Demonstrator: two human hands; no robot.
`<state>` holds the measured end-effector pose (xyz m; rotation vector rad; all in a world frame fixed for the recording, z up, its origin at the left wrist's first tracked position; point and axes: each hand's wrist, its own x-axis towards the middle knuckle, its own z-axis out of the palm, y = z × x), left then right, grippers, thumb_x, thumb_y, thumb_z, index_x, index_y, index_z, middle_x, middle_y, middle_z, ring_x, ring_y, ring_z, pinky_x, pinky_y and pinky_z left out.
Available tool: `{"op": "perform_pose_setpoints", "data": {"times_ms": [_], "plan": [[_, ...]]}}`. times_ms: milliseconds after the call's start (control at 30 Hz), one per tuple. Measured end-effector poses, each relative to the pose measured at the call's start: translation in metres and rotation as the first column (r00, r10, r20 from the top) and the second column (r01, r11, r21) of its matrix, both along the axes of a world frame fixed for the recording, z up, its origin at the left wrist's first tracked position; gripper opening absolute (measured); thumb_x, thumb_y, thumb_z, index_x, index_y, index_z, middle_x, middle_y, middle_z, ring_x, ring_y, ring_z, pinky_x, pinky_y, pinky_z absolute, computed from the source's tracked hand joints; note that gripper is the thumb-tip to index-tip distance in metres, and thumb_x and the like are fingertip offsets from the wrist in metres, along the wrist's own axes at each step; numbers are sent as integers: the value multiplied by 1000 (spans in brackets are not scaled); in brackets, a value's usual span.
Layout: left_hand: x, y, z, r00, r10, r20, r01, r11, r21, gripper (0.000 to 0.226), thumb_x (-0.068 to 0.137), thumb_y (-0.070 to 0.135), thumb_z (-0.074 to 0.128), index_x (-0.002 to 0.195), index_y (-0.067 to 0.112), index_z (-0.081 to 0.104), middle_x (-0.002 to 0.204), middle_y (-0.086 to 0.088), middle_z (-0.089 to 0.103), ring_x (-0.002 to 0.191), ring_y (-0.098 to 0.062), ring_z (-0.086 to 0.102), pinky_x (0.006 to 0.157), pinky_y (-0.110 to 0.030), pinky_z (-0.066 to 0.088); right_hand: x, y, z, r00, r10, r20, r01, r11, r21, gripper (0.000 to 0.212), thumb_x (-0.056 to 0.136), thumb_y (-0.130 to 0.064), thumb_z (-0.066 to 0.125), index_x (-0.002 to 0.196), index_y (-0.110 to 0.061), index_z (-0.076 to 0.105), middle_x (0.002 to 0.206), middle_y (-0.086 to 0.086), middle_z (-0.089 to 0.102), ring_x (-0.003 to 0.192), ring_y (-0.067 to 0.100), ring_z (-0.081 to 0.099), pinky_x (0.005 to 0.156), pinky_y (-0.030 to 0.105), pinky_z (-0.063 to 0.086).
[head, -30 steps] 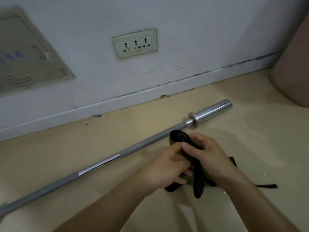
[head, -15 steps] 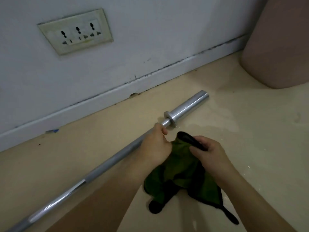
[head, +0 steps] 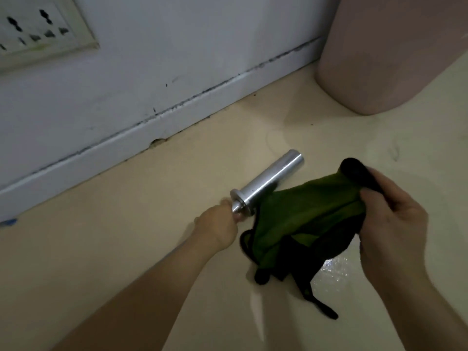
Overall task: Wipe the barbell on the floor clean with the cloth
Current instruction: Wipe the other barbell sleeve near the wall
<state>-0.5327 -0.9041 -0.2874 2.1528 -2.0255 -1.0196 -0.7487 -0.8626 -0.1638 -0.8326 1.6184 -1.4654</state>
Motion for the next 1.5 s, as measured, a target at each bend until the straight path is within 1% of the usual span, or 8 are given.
{"op": "perform_pose_setpoints", "data": {"times_ms": [233,400,667,833,1000,1200,1367,1500], "plan": [[-30,56,10,994,-87,-61,94,987,130,31,95,41,40,118,23,50,121,-5,62,109,-29,56,90,-38,42,21,48,-76,472,557,-683,-502,807,311,38,91,-34,40,126,-39,54,112,-4,56,98,17,55,81,35,49],[-35,66,8,999,-48,26,45,994,104,26,94,41,39,110,24,51,114,-3,64,106,-28,57,91,-44,41,27,38,-124,270,466,-843,-429,842,328,55,81,-22,50,134,-35,44,112,9,51,91,31,50,67,43,51],[-39,61,22,997,-64,47,70,987,-143,36,83,27,59,116,14,52,111,-9,47,102,-31,48,84,-37,43,22,-8,-122,681,339,-648,-186,937,295,36,87,-16,50,118,-33,59,114,17,51,94,36,55,84,40,48],[-49,69,24,992,-80,-102,48,957,-288,62,79,29,59,135,14,37,126,-3,49,109,-25,49,89,-30,39,31,24,-121,426,537,-728,-543,796,270,44,89,-13,54,132,-23,52,111,8,51,96,23,55,82,26,46],[-50,70,18,998,-65,-3,61,946,-318,50,85,46,56,121,13,44,107,-2,57,89,-20,47,71,-27,34,-29,-36,-115,710,374,-596,-223,923,313,45,93,-4,40,132,-20,53,107,5,38,107,26,49,92,10,26],[-52,75,17,999,-37,-39,21,940,-341,61,84,43,57,136,16,41,117,-2,57,98,-21,47,79,-28,38,17,19,-102,373,615,-695,-646,710,281,44,91,-26,37,133,-32,50,98,-3,41,89,13,50,79,25,43],[-58,91,13,999,-42,9,42,922,-386,61,86,42,60,137,12,43,113,-3,62,97,-21,50,80,-30,45,-42,-42,-103,569,446,-691,-213,891,400,42,95,-18,38,135,-25,48,114,8,40,105,28,52,86,24,38],[-61,99,9,998,-31,-56,7,920,-392,65,76,22,74,133,7,48,111,-8,66,97,-27,56,76,-34,50,24,11,-98,363,597,-715,-480,778,405,43,92,-25,35,131,-26,53,105,5,44,96,23,48,83,31,43]]}}
